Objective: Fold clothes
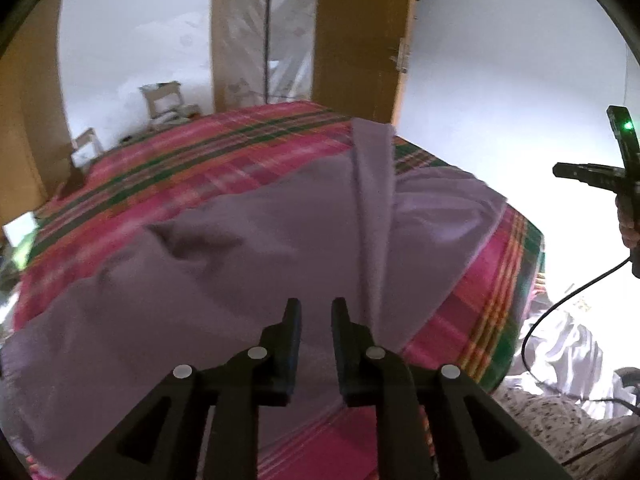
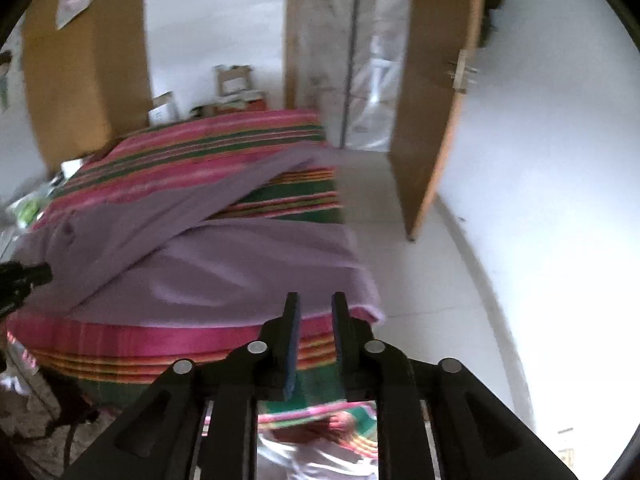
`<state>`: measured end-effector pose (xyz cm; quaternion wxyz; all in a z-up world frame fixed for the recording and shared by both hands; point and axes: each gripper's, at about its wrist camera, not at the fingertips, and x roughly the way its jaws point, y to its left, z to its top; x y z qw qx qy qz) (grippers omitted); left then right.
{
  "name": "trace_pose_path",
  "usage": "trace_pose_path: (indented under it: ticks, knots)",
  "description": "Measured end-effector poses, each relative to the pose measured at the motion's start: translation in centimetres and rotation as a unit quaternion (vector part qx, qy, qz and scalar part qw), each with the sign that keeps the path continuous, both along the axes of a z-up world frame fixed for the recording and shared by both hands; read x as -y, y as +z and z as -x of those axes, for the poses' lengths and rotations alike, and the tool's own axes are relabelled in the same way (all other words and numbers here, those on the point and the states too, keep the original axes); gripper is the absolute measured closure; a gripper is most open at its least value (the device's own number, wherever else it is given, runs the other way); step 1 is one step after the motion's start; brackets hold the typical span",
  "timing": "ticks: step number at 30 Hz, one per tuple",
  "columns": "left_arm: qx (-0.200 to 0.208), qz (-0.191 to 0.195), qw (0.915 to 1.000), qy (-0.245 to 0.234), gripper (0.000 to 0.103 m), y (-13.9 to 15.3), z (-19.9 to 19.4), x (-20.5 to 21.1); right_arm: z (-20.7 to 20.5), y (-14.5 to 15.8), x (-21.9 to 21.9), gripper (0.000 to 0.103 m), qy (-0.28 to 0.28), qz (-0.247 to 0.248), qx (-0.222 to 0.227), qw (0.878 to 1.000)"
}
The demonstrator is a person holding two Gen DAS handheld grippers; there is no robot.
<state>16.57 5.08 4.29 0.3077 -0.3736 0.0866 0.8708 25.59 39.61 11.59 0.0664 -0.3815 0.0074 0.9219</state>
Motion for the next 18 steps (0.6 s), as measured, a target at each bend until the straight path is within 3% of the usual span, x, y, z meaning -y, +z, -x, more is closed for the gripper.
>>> trace_pose_path:
  ticks: [2, 6, 10, 18]
  knots:
    - [0.009, -0.004, 0.9999, -0.009, 0.086, -0.5, 0.1, -0.9, 0.1, -0.9, -0.8, 0.086, -0.011, 0.027, -0.003, 1.000]
    - [0.021, 0.007, 0.9996, -0.017, 0.086, -1.6, 0.3, -2.1, 3.1, -5.5, 0.6, 0.086, -0.010, 0.055, 0.010, 0.998]
    - [0.035, 0.013, 0.9993, -0.008, 0.085, -2.4, 0.7, -2.3, 7.2, -8.1, 2.3, 0.086, 0.022, 0.108, 0.021, 0.994]
    - [0.056, -0.004, 0.9984, -0.008, 0.076, -3.2, 1.2, -2.7, 16.1, -7.8, 5.0, 0.085, 0.052, 0.127, 0.011, 0.991]
